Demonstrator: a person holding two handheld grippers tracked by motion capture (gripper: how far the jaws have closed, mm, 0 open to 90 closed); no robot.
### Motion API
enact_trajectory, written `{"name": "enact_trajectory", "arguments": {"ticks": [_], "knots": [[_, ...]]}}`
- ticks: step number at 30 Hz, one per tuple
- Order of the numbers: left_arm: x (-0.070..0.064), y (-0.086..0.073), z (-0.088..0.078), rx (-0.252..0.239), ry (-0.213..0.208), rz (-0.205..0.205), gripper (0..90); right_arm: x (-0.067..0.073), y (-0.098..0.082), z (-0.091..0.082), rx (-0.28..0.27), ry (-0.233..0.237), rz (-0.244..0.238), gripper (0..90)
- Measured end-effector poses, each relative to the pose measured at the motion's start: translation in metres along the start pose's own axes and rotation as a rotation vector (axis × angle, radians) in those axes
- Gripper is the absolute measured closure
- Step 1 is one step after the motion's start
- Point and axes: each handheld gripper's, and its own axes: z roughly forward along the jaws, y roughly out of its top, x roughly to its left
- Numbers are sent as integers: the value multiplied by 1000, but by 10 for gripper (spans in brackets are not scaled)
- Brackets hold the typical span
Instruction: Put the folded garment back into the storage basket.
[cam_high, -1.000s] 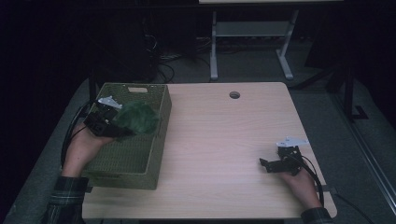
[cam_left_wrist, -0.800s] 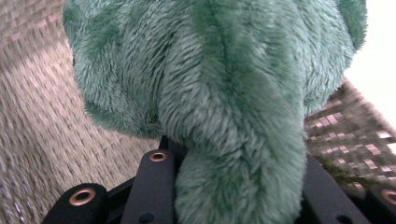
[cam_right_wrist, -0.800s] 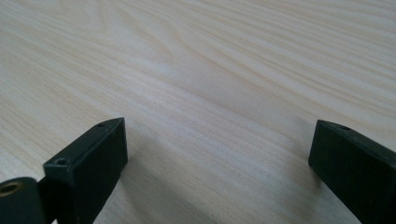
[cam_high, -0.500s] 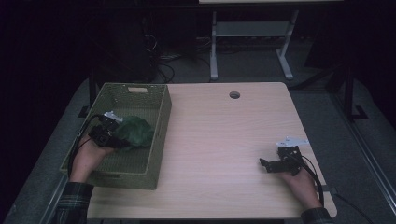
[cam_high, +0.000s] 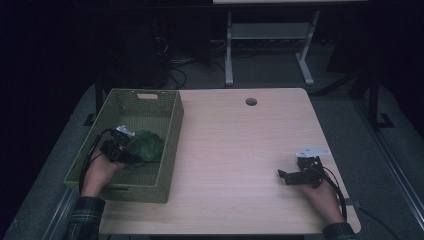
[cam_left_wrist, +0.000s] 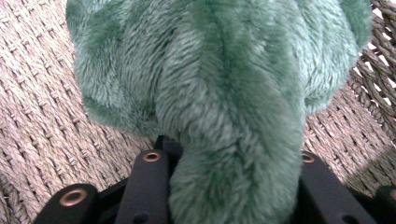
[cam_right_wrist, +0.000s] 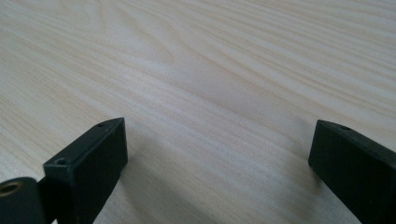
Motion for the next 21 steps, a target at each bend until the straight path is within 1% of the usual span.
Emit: {"name": "enact_trajectory", "arguments": {"ticks": [1, 3, 5, 6, 9, 10, 13, 16, 19, 21], "knots": [[1, 0, 0, -1, -7, -3, 593, 0, 0, 0, 0, 0, 0, 41], [1, 0, 0, -7, -6, -9, 521, 0, 0, 0, 0, 0, 0, 41], [2, -1, 0, -12, -6, -11, 426, 0, 0, 0, 0, 0, 0, 41], [2, -1, 1, -7, -16, -10, 368, 0, 0, 0, 0, 0, 0, 41], [1, -1, 1, -2, -2, 0, 191, 0, 0, 0, 0, 0, 0, 41], [1, -1, 0, 1, -1, 4, 158, 0, 0, 0, 0, 0, 0, 41], [1, 0, -9, -33, 3, 3, 138, 0, 0, 0, 0, 0, 0, 41], [-1, 2, -22, -55, 8, 6, 137, 0, 0, 0, 0, 0, 0, 41], [-2, 6, -38, -100, -4, 12, 137, 0, 0, 0, 0, 0, 0, 41], [-6, 9, -45, -118, 0, 14, 137, 0, 0, 0, 0, 0, 0, 42]]}}
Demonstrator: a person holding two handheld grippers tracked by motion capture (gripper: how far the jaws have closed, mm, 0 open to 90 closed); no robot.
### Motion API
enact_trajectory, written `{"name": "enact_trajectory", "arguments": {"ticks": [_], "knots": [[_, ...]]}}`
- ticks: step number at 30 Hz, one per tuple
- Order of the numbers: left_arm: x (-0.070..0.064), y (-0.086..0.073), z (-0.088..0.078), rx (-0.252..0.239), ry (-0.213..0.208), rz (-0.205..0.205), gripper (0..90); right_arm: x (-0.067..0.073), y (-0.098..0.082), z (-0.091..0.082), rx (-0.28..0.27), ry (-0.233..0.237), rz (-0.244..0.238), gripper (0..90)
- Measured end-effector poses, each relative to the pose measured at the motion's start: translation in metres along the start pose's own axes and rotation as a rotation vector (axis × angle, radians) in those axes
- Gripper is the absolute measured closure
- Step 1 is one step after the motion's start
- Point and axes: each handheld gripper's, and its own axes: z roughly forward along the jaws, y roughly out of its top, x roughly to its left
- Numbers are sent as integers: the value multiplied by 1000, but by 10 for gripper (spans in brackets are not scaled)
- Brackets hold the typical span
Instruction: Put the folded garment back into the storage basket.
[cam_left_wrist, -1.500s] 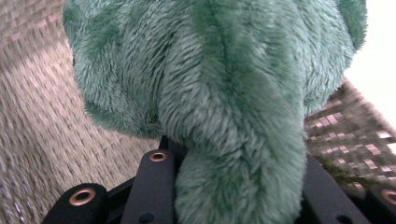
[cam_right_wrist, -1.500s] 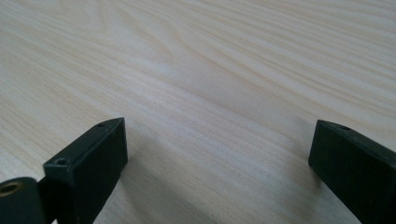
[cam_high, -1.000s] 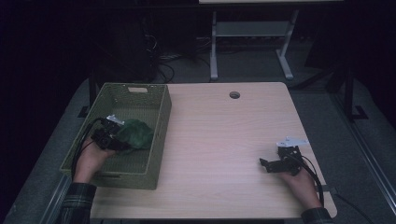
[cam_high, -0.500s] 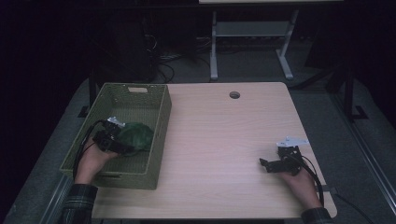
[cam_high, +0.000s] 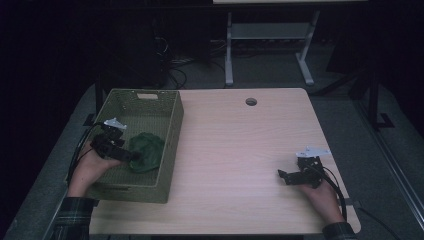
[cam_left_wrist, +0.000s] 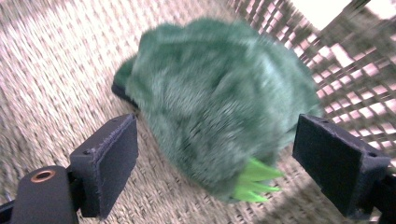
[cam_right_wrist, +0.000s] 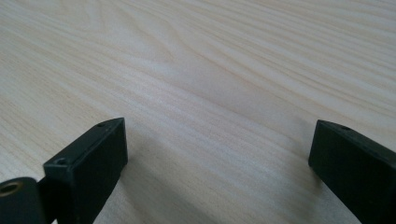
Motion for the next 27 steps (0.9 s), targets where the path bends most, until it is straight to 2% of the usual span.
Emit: {"name": "enact_trajectory", "arguments": {"ticks": [8, 20, 27], "knots": [[-23, 18, -13, -79, -23, 22, 142, 0, 0, 0, -1, -3, 3, 43], [-67, 44, -13, -181, -72, 76, 142, 0, 0, 0, -1, -4, 4, 43], [-94, 56, -7, -233, -114, 99, 143, 0, 0, 0, -1, -4, 5, 43]]}}
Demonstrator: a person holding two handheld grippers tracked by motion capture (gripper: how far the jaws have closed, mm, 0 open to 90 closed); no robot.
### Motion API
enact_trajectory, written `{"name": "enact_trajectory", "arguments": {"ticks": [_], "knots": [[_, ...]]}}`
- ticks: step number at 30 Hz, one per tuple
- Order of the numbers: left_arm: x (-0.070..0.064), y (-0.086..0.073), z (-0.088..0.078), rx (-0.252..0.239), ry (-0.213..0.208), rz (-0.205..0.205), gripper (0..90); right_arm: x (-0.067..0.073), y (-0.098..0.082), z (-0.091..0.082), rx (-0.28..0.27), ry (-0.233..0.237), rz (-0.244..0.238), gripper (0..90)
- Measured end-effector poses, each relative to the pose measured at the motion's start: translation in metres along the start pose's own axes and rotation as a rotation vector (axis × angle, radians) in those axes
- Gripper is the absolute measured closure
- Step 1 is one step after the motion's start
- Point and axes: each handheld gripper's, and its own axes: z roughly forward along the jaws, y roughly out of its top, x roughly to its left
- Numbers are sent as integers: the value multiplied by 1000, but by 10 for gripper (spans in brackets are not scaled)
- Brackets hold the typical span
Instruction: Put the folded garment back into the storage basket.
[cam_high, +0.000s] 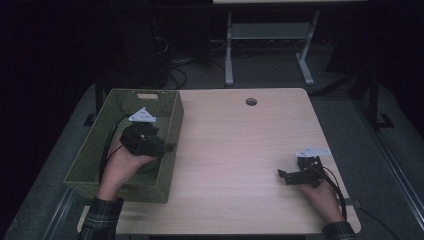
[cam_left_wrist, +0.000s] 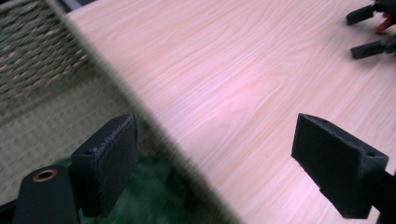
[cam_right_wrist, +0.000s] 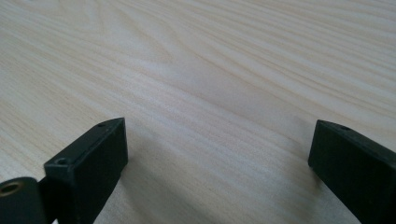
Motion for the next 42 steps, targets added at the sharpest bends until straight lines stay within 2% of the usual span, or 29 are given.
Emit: {"name": "enact_trajectory", "arguments": {"ticks": [13, 18, 24, 26, 31, 36, 39, 42], "knots": [[-43, 10, 37, -38, -78, 39, 144, 0, 0, 0, 0, 0, -1, 43], [-63, 8, 60, -33, -103, 59, 144, 0, 0, 0, 0, 0, -1, 43], [-82, -3, 91, -38, -131, 61, 143, 0, 0, 0, 0, 0, 1, 43], [-86, -7, 99, -41, -127, 74, 142, 0, 0, 0, 0, 0, -2, 43], [-90, -22, 123, -14, -122, 82, 135, 0, 0, 0, 0, 0, -1, 43], [-88, -37, 143, -4, -101, 76, 135, 0, 0, 0, 0, -1, -1, 43], [-85, -44, 150, -3, -82, 74, 135, 0, 0, 0, 0, -1, -1, 43], [-83, -49, 157, 13, -82, 65, 135, 0, 0, 0, 1, -1, -1, 43]]}}
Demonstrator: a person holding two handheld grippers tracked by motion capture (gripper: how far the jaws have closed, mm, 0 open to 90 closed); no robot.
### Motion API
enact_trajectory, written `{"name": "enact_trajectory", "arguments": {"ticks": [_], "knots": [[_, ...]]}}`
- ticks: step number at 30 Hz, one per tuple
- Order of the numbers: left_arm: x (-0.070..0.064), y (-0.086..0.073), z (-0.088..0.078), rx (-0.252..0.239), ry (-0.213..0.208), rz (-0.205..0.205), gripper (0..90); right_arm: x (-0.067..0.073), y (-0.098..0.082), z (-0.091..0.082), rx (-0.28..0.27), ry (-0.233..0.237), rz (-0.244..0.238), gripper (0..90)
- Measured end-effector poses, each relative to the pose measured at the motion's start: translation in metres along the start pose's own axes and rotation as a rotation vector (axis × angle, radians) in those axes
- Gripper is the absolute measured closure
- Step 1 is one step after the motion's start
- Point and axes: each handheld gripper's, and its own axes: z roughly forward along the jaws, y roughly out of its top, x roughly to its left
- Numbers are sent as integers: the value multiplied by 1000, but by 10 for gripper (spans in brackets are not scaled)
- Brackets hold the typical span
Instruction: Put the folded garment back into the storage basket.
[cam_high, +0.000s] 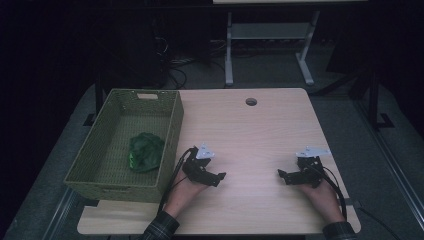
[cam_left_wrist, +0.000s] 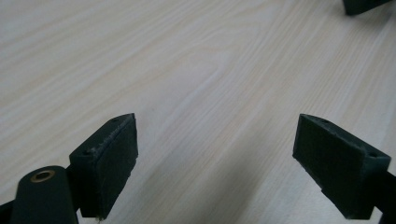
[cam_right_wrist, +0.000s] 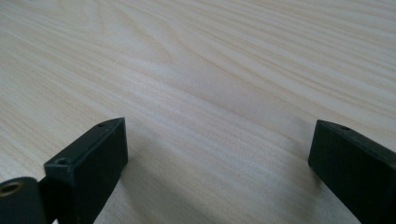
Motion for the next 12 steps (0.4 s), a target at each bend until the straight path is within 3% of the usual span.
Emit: {"name": "enact_trajectory", "arguments": {"ticks": [12], "knots": [[3, -11, 10, 7, 30, 5, 135, 0, 0, 0, 2, 1, 4, 43]]}}
